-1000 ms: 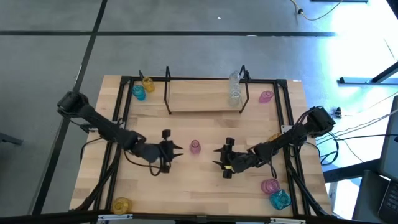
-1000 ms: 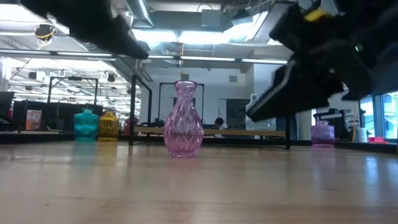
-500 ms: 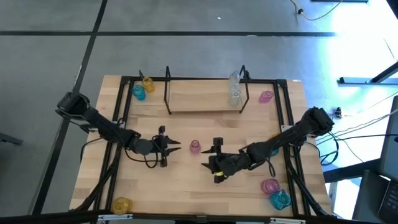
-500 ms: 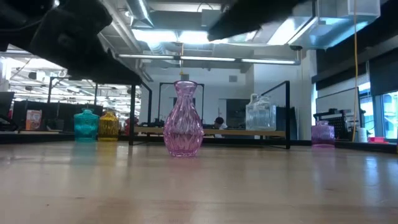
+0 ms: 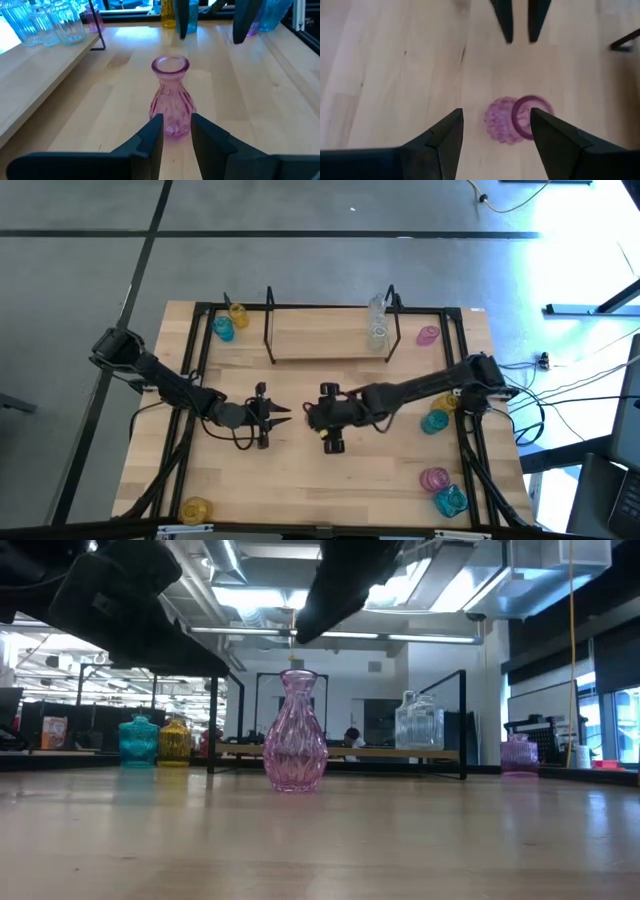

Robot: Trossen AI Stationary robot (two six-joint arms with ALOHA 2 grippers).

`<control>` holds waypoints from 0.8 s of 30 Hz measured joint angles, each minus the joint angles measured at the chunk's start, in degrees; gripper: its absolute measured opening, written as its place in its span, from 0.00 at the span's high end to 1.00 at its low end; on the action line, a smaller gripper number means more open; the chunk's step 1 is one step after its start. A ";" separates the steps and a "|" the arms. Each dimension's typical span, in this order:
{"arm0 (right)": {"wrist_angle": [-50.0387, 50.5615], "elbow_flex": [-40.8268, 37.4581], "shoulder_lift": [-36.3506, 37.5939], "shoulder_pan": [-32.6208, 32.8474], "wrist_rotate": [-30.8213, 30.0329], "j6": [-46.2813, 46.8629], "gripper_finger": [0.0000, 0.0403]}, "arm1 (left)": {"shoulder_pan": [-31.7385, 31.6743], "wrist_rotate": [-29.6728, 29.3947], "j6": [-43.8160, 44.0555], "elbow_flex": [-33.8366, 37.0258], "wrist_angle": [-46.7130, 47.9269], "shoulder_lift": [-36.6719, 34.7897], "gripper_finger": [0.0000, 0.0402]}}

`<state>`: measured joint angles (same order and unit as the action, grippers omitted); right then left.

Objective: Sort vases onto shelf
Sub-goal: Put the left violet vase to the left side of the top transparent vase on the shelf

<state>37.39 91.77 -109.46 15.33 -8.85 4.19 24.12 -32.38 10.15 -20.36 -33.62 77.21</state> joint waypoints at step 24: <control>0.23 0.00 -4.07 -2.75 0.94 -1.60 0.48 | 0.01 0.13 0.44 -0.02 0.78 0.04 0.77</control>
<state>37.62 91.77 -113.54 12.58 -7.91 2.60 24.13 -32.25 10.59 -20.38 -32.84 77.25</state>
